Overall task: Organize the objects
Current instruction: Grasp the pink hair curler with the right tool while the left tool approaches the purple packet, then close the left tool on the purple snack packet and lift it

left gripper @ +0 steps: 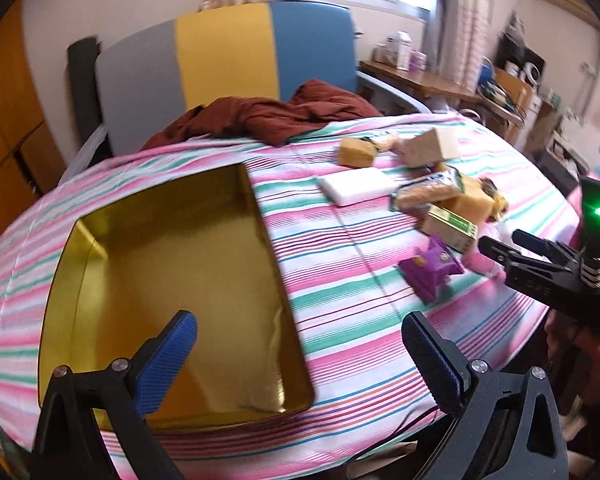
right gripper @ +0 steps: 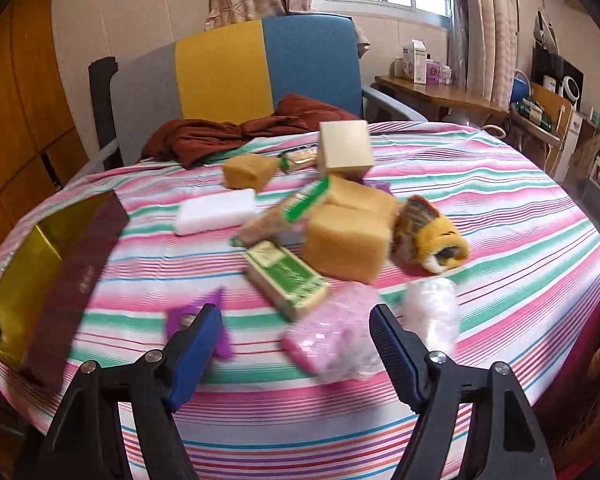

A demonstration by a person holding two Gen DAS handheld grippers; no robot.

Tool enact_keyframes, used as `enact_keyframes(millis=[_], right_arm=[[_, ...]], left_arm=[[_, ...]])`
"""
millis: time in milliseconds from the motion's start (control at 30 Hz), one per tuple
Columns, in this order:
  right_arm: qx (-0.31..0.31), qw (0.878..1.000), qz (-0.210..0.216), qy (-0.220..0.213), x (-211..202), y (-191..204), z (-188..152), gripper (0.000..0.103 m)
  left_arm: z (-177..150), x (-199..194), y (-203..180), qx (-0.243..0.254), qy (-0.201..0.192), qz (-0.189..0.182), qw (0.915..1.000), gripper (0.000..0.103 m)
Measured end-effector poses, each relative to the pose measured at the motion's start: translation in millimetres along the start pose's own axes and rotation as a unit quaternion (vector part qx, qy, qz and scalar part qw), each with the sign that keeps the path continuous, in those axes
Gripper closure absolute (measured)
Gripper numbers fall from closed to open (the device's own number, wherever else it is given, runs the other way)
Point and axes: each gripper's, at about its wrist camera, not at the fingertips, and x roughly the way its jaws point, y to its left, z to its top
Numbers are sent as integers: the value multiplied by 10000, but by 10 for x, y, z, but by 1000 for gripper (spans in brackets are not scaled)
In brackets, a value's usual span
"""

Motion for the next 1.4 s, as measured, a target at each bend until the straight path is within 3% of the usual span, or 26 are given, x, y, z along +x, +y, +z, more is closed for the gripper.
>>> enact_keyframes(millis=[133,500,700,800,967,1133,1267,1400], right_arm=[[7,9998,146,114,143,-127,-45,25],[-245,9984,425,284,434,-316,-122,29],[3,9990,449,15,411,-371,-183,31],[131,9989,458,-44,375,-400,-208,31],[159,9987,482,-51,311,-440,-252,31],[71,9990,431,-72,252,-428,-315,31],[8,9992,397,-84,217,-411,-356,31],[26,9990,437,-100,195,-416,-379,30]], left_arm=[[28,50,-210,287,-9,22,9996,0],[130,281,-598,631,76,-372,9973,0],[216,580,-759,516,414,-817,9945,0],[260,732,-850,472,590,-788,9940,0],[329,974,-1002,426,565,-776,9945,0],[330,1217,-1133,685,456,-523,9952,0],[308,1270,-1147,844,248,-499,9949,8],[258,1335,-1155,1016,242,-504,9933,34]])
